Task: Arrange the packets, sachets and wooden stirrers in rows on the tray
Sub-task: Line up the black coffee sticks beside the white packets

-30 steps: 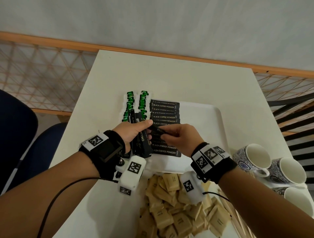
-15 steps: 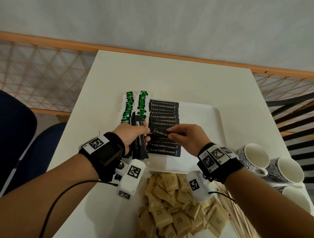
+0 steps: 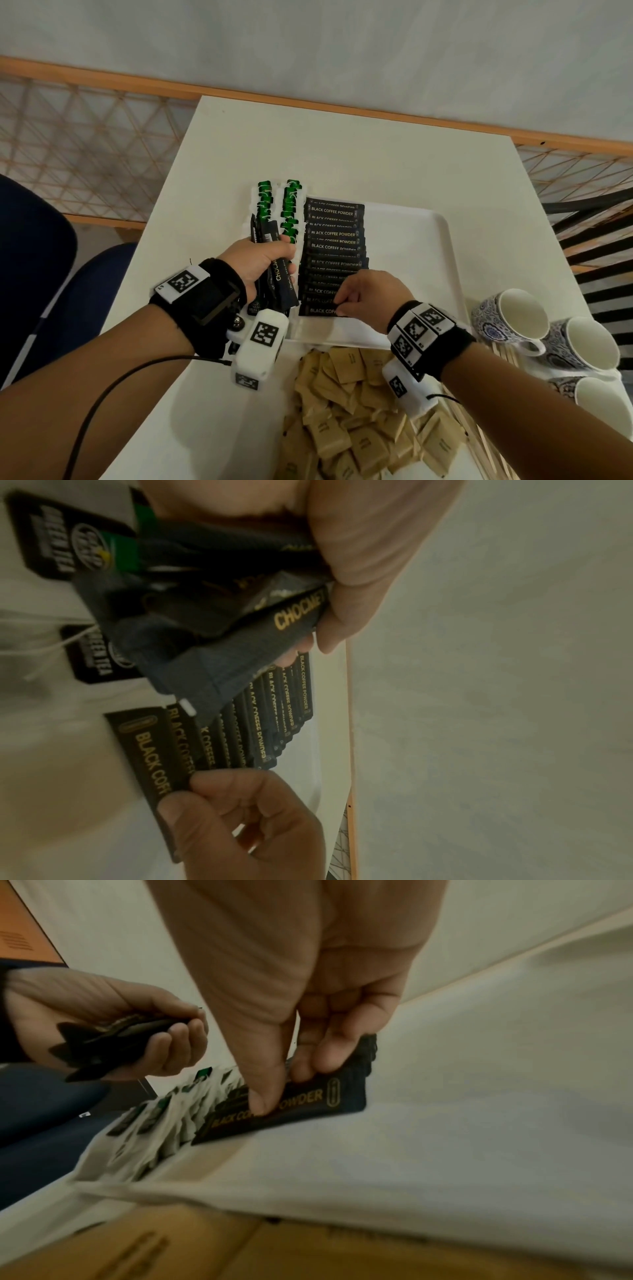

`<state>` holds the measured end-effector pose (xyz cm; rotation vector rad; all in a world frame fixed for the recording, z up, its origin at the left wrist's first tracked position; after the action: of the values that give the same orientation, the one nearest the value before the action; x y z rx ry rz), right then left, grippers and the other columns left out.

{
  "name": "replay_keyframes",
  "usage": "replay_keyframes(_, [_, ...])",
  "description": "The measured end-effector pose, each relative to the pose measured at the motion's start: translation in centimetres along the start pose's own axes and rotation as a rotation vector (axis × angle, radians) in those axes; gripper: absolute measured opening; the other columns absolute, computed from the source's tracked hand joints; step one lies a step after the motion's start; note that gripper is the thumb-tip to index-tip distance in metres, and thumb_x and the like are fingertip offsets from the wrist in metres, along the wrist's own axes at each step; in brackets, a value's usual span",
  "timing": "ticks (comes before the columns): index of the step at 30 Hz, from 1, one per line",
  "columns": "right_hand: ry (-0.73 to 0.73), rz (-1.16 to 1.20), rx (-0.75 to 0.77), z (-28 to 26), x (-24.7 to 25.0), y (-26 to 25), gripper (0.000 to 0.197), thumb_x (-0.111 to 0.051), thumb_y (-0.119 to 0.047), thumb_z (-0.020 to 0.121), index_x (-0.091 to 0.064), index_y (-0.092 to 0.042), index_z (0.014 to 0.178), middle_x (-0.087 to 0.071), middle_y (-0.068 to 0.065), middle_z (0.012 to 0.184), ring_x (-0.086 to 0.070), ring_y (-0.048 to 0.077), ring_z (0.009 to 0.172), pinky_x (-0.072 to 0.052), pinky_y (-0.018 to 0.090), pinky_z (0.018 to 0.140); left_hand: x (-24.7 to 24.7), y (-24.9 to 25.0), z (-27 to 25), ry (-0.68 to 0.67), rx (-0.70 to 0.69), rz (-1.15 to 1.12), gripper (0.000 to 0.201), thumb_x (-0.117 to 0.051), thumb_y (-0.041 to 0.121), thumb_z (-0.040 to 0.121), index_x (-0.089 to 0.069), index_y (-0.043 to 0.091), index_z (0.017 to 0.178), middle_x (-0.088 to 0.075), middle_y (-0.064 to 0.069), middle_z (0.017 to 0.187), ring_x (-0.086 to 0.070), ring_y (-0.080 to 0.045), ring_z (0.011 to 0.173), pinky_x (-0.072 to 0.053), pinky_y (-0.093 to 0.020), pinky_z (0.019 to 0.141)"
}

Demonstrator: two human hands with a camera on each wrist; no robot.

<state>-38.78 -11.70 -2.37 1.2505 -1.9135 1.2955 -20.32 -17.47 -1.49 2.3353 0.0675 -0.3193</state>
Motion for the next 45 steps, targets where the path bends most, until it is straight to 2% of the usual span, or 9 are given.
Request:
replay_keyframes(14, [0.081, -0.073, 0.109, 0.9, 0.4, 0.1, 0.015, -0.07, -0.035, 0.079, -0.067, -0.032, 0.093, -0.046, -0.017, 0.076, -0.048, 0.005, 0.079, -0.039, 0.021, 0.071, -1.1, -0.2, 0.1, -0.026, -0.004, 0.042, 0.009, -0.063, 0.015, 0.09, -0.061, 0.012, 0.081, -0.06, -0.005, 0.07, -0.062, -0.018, 0.063, -0.058, -0.033, 0.059])
replay_keyframes(20, [0.125, 0.36, 0.098, -0.2, 1.5, -1.5, 0.016, -0.06, -0.042, 0.089, -0.066, -0.035, 0.102, -0.067, -0.012, 0.086, -0.061, 0.006, 0.082, -0.051, 0.025, 0.079, -2.0, -0.5, -0.3, -0.13, 0.059, 0.074, 0.015, -0.059, 0.023, 0.092, -0.067, 0.017, 0.102, -0.068, -0.008, 0.101, -0.065, -0.021, 0.096, -0.053, -0.041, 0.083])
replay_keyframes(23, [-0.014, 0.691, 0.076, -0.4, 0.8, -3.1, 0.01, -0.063, -0.036, 0.089, -0.068, -0.038, 0.097, -0.072, -0.009, 0.088, -0.068, 0.012, 0.085, -0.055, 0.033, 0.087, -2.8, -0.7, -1.0, -0.242, 0.084, 0.078, 0.022, -0.054, 0.027, 0.094, -0.067, 0.02, 0.11, -0.068, -0.011, 0.111, -0.066, -0.024, 0.091, -0.057, -0.038, 0.076])
replay_keyframes(27, [-0.048, 0.816, 0.069, -0.2, 0.6, -3.4, 0.011, -0.069, -0.017, 0.085, -0.072, -0.026, 0.091, -0.074, 0.003, 0.091, -0.07, 0.028, 0.085, -0.056, 0.042, 0.087, -3.2, -0.8, -1.6, -0.299, 0.071, 0.104, 0.022, -0.058, 0.028, 0.091, -0.068, 0.018, 0.108, -0.072, -0.011, 0.099, -0.069, -0.027, 0.083, -0.059, -0.04, 0.072])
replay_keyframes(32, [-0.025, 0.802, 0.014, -0.3, 1.8, -2.2, 0.007, -0.067, -0.014, 0.086, -0.071, -0.02, 0.088, -0.073, 0.003, 0.085, -0.069, 0.017, 0.075, -0.056, 0.028, 0.069, -2.3, -0.8, -1.3, -0.231, 0.05, 0.147, 0.037, -0.072, 0.032, 0.071, -0.068, 0.01, 0.101, -0.069, -0.012, 0.091, -0.067, -0.024, 0.075, -0.057, -0.039, 0.067])
replay_keyframes(36, [0.114, 0.675, 0.002, -0.5, 2.3, -1.4, 0.012, -0.07, -0.016, 0.083, -0.066, -0.027, 0.08, -0.071, -0.001, 0.078, -0.064, 0.012, 0.068, -0.056, 0.035, 0.072, -2.1, -0.8, -1.0, -0.176, 0.048, 0.137, 0.027, -0.069, 0.028, 0.081, -0.067, 0.004, 0.093, -0.067, -0.009, 0.079, -0.062, -0.017, 0.057, -0.056, -0.03, 0.053])
replay_keyframes(39, [0.214, 0.581, 0.051, -0.7, 2.5, -1.1, 0.017, -0.075, -0.018, 0.078, -0.064, -0.03, 0.079, -0.068, -0.009, 0.073, -0.059, 0.002, 0.06, -0.053, 0.026, 0.061, -1.8, -0.6, -0.8, -0.126, 0.032, 0.132, 0.019, -0.07, 0.024, 0.082, -0.067, 0.005, 0.083, -0.067, -0.006, 0.067, -0.061, -0.014, 0.051, -0.051, -0.022, 0.046])
replay_keyframes(41, [0.22, 0.562, 0.066, -0.7, 2.4, -0.9, 0.02, -0.078, -0.02, 0.076, -0.066, -0.034, 0.081, -0.068, -0.014, 0.074, -0.059, 0.002, 0.062, -0.051, 0.022, 0.061, -1.8, -0.5, -0.7, -0.127, 0.037, 0.111, 0.009, -0.068, 0.015, 0.085, -0.067, 0.006, 0.089, -0.068, -0.009, 0.07, -0.064, -0.014, 0.053, -0.051, -0.022, 0.045])
replay_keyframes(45, [0.146, 0.676, 0.044, -0.6, 2.1, -0.5, 0.022, -0.077, -0.024, 0.078, -0.07, -0.043, 0.086, -0.072, -0.007, 0.083, -0.064, 0.014, 0.074, -0.055, 0.035, 0.076, -1.6, -0.6, -0.3, -0.111, 0.025, 0.059, 0.017, -0.061, 0.0, 0.087, -0.067, 0.011, 0.097, -0.07, -0.017, 0.094, -0.069, -0.024, 0.078, -0.058, -0.027, 0.057])
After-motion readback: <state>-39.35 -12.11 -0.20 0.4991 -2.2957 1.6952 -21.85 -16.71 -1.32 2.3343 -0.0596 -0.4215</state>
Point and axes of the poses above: each hand's wrist, its own z-axis towards the middle knuckle, its own x-axis out of the back of the hand, y = z × x, the point moved 4 cm from there along z, towards the middle knuckle
